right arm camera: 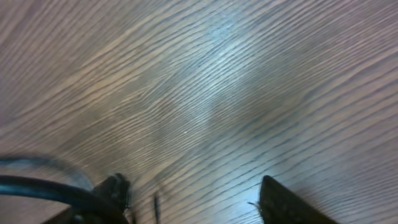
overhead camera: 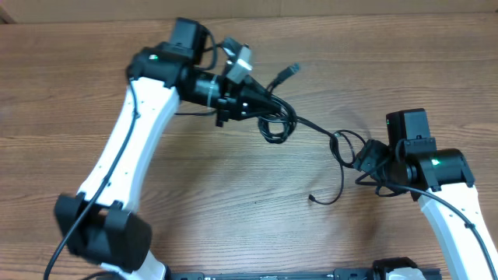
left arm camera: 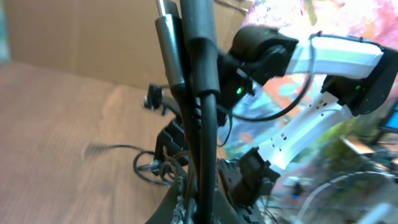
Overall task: Untangle cables
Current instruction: 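Swing the left gripper with the bundle far left, stretching thin cords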
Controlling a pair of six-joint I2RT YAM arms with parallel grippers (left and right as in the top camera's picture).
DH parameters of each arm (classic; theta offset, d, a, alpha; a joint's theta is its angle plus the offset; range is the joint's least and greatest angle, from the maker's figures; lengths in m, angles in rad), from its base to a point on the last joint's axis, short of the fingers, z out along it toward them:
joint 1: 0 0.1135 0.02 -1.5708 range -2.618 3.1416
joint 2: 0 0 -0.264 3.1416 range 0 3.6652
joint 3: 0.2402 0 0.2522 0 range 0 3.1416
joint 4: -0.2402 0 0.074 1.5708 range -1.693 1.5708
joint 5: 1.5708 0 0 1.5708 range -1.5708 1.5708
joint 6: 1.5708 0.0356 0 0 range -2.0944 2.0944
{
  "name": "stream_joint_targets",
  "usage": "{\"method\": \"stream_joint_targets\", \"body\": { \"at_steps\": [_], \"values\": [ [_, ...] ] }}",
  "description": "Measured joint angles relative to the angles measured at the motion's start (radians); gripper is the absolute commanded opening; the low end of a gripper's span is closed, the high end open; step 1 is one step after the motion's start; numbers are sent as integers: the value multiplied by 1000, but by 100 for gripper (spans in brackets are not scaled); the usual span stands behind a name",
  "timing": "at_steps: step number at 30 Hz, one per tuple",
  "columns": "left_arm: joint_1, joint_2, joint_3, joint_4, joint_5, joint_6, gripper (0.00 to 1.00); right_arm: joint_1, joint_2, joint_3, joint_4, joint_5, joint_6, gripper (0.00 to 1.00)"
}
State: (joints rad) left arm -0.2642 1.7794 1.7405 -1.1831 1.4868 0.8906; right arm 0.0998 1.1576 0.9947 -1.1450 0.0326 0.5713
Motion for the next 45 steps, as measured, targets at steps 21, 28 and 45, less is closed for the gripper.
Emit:
{"method": "stream_joint_targets", "body": {
  "at_steps": [21,28,45],
  "values": [
    [216,-200,0,5,31,-27,4,-1,17,0,-7,72,1,100],
    [292,-201,0,5,33,-58,4,-1,17,-1,-2,72,0,100],
    [535,-201,0,2,47,-187,4,0,17,-8,4,60,1,100]
  ]
}}
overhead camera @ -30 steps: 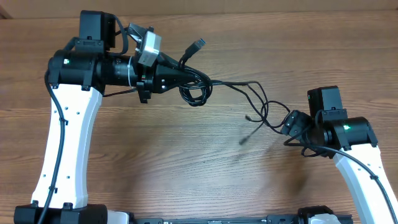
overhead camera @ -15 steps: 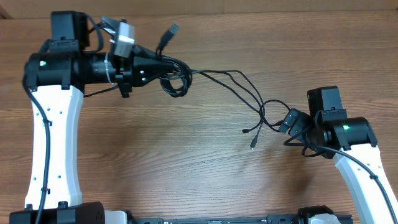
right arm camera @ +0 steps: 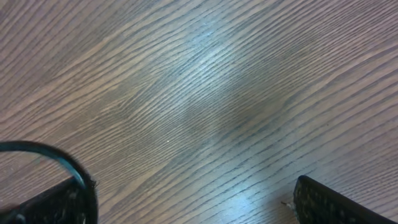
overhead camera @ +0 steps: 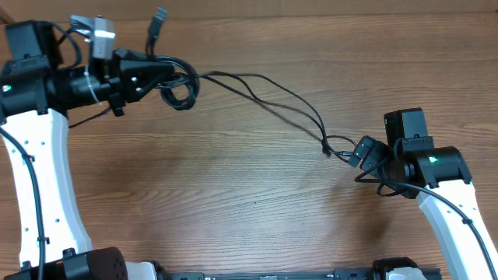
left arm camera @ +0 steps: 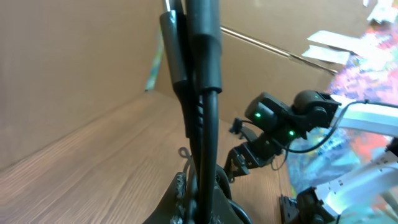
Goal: Untangle cables
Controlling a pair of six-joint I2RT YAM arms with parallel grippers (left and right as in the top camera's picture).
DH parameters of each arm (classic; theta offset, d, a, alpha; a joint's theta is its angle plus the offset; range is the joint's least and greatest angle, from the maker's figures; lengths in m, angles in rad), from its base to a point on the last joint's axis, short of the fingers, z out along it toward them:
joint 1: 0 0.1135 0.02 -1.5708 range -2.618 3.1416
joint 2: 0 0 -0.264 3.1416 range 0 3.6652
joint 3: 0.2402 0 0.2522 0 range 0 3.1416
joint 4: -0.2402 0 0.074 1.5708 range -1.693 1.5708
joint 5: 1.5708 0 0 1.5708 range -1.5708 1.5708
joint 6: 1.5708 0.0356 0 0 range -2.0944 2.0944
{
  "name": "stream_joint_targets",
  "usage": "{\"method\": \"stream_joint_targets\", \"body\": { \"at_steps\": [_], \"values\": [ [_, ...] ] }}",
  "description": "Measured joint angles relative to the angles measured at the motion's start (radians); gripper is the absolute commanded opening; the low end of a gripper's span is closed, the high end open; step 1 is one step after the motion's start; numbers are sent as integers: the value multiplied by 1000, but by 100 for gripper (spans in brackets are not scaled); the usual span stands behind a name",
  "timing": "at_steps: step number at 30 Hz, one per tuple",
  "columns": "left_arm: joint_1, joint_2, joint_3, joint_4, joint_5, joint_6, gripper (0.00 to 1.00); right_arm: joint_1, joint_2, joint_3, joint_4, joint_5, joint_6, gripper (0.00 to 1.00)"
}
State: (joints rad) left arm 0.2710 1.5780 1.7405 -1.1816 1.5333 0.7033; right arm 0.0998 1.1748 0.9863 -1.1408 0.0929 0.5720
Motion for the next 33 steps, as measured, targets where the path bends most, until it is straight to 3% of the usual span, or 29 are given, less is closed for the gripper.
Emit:
{"method": "stream_joint_targets", "body": {
  "at_steps": [10,25,33],
  "values": [
    [97,-1,0,0,4,-32,4,-1,0,-6,25,-8,0,100],
    [97,-1,0,-30,5,-48,4,-1,0,-8,58,-42,-1,100],
    [85,-1,0,-97,6,-50,4,-1,0,-10,159,-227,-149,100]
  ]
}}
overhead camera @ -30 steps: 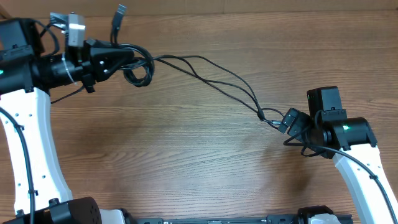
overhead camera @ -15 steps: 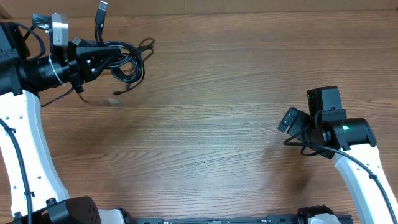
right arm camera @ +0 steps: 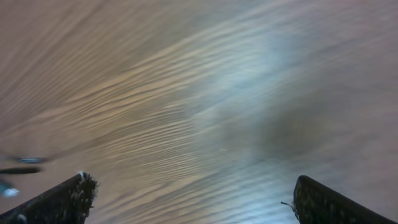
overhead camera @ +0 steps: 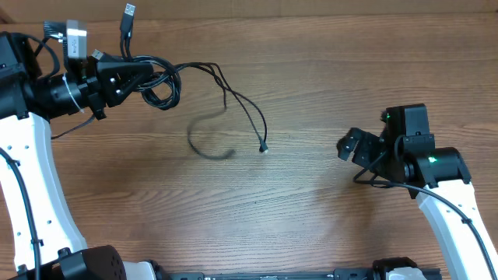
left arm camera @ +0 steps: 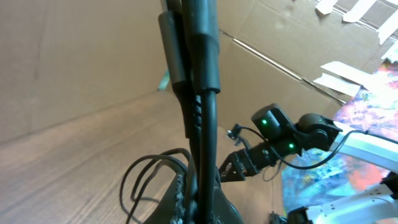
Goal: Untangle cables
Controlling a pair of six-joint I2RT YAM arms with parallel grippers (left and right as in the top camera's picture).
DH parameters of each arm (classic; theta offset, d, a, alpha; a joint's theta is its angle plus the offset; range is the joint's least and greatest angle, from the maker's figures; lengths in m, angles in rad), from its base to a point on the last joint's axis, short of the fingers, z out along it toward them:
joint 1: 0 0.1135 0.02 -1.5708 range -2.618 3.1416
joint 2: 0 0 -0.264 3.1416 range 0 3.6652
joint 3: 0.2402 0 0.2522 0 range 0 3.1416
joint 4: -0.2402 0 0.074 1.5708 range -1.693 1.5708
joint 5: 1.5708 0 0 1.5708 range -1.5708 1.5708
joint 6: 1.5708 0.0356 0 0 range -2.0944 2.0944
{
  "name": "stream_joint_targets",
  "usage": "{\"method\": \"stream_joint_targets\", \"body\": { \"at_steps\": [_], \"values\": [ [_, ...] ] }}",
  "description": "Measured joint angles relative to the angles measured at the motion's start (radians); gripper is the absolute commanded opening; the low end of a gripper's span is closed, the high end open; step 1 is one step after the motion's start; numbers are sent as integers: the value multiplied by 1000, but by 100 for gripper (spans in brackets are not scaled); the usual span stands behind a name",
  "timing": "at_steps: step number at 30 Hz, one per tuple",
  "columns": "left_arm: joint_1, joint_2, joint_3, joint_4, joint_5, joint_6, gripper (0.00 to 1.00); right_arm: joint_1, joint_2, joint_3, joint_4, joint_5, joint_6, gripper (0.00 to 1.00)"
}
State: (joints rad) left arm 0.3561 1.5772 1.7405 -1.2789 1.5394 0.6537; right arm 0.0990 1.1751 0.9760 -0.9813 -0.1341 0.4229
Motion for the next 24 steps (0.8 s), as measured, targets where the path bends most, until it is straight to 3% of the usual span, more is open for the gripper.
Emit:
{"method": "stream_joint_targets", "body": {
  "at_steps": [7,12,20,24],
  "values": [
    [-116,0,0,-46,-67,-1,4,0,0,0,73,-272,-194,100],
    [-266,0,0,-53,-202,-1,4,0,-2,0,77,-457,-365,100],
    [-548,0,0,-53,-459,14,4,0,-100,0,9,-604,-591,100],
    [-666,0,0,-53,-517,79,4,0,-165,0,1,-647,-650,100]
  ]
}}
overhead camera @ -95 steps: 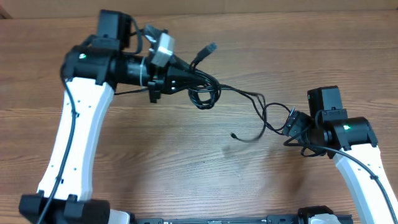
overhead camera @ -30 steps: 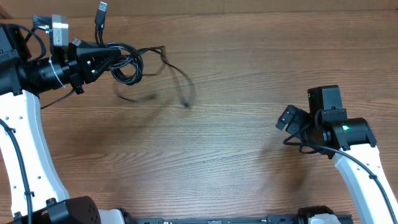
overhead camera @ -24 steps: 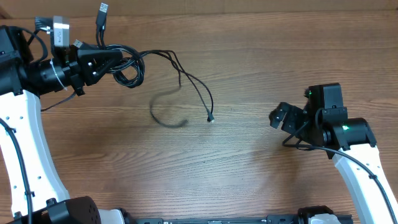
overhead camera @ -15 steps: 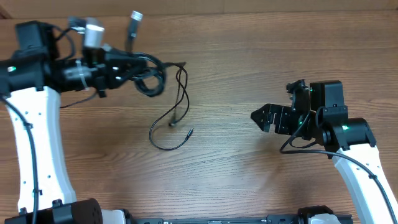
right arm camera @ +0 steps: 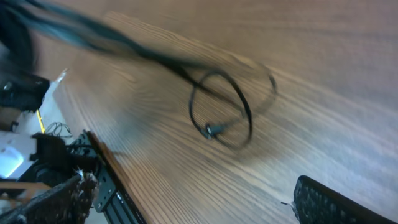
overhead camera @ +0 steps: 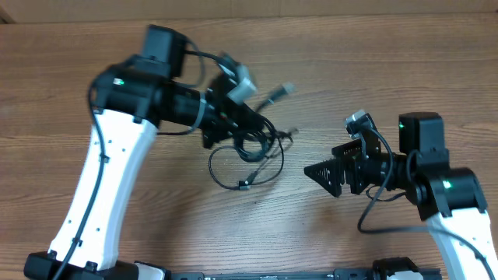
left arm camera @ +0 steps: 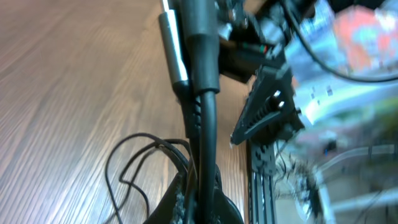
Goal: Untangle cables
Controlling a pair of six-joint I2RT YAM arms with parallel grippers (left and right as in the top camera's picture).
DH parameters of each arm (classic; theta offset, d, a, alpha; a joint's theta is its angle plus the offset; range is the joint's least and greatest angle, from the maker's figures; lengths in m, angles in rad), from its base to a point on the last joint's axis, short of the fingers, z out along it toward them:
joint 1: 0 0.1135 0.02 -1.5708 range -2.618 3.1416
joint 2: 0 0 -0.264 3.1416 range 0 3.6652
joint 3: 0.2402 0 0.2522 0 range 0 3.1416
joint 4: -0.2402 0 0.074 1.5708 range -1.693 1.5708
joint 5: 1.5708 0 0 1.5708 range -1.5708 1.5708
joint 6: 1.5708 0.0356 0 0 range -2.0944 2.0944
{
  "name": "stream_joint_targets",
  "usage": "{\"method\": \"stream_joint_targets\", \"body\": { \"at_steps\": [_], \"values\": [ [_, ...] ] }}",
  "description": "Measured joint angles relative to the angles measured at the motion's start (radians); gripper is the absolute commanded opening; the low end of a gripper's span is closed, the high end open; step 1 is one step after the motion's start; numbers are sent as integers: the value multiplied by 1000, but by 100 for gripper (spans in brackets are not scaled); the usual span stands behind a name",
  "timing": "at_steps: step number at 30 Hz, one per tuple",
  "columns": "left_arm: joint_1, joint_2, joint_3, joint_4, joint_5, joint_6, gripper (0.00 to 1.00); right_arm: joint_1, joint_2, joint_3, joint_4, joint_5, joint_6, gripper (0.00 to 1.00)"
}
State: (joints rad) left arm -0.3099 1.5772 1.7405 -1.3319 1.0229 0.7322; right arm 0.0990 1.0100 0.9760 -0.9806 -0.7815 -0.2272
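Note:
A bundle of thin black cables (overhead camera: 247, 138) hangs from my left gripper (overhead camera: 261, 124), which is shut on it above the middle of the table. One loop (overhead camera: 233, 173) droops onto the wood and ends in a small connector (overhead camera: 243, 185). A silver USB plug (overhead camera: 282, 92) sticks up to the right of the bundle. In the left wrist view the gripped strands (left arm camera: 199, 93) run up between the jaws, with loose loops (left arm camera: 143, 162) to the left. My right gripper (overhead camera: 331, 169) is open and empty, pointing left at the bundle. The right wrist view shows the loop (right arm camera: 221, 118).
The wooden table (overhead camera: 156, 233) lies under both arms, with cardboard along its far edge (overhead camera: 327, 6). A black rail (right arm camera: 106, 180) runs along the table's near edge in the right wrist view. My left arm's white link (overhead camera: 109, 179) crosses the left half of the table.
My left gripper, still holding the bundle, has moved from the far left to the table's middle. The right gripper has turned to point left at the bundle and remains open.
At first my left gripper held the bundle mid-table, with a strand running to my right gripper. Then the left was at the far left and that strand was stretched between the two. After that the strand lay loose and the right gripper was open. Now the bundle is mid-table again.

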Motion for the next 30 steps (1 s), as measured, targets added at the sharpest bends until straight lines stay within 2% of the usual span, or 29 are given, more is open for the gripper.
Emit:
{"method": "stream_joint_targets", "body": {
  "at_steps": [7,15,20,26,30],
  "values": [
    [-161,0,0,58,-32,95,4,0,-109,0,0,-92,-57,100],
    [-221,0,0,103,-18,114,4,0,-178,0,4,-204,-125,98],
    [-222,0,0,130,44,117,4,0,-179,0,23,-248,-138,88],
    [-246,0,0,135,93,117,4,0,-179,0,26,-268,-142,70],
    [-267,0,0,146,106,117,5,0,-179,0,29,-278,-143,48]
  ]
}}
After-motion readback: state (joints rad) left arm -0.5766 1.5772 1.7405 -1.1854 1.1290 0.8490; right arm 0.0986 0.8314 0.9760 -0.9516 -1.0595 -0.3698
